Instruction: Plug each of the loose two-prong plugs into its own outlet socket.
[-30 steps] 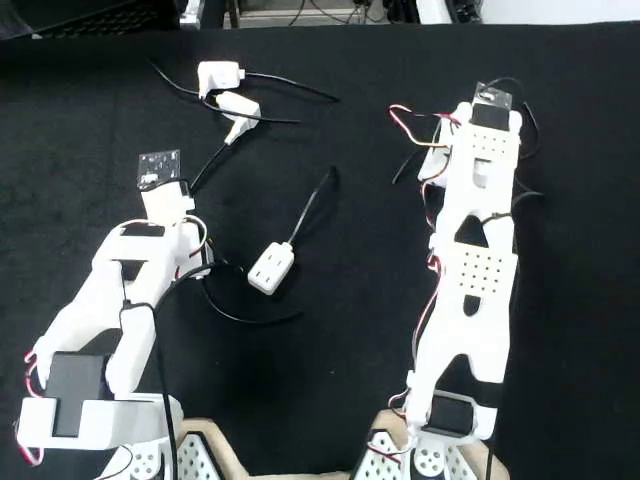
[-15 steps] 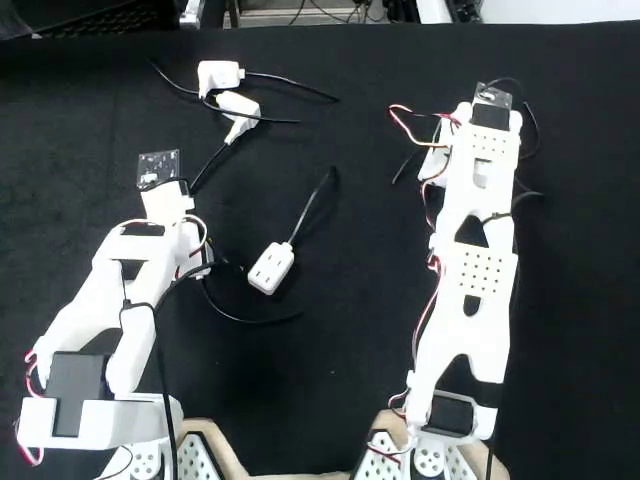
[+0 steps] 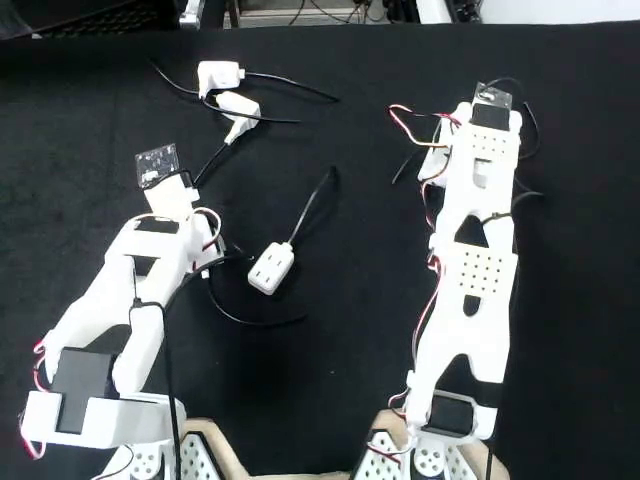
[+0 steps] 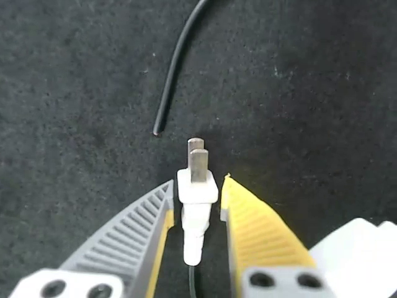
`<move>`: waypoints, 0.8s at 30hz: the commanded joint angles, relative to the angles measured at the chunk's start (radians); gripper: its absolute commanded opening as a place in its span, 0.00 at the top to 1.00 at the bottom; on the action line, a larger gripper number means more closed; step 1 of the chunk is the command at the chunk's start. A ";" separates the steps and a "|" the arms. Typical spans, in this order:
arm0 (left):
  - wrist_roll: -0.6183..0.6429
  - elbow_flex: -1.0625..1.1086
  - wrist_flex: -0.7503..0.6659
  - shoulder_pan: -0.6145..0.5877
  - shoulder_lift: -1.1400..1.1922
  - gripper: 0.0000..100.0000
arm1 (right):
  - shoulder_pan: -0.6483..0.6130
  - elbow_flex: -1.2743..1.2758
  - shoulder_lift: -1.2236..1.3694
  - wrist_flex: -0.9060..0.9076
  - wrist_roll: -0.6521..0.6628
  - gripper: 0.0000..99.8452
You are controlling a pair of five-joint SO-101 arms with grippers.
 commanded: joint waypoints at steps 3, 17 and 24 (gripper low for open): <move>0.026 -0.041 0.000 0.010 -0.005 0.87 | 0.006 -0.030 0.008 -0.005 -0.002 0.71; 0.025 -0.047 0.006 0.016 -0.005 0.95 | 0.006 -0.030 0.008 -0.005 -0.002 0.71; -0.104 -0.064 0.008 0.050 -0.075 0.97 | 0.006 -0.030 0.008 -0.008 -0.003 0.71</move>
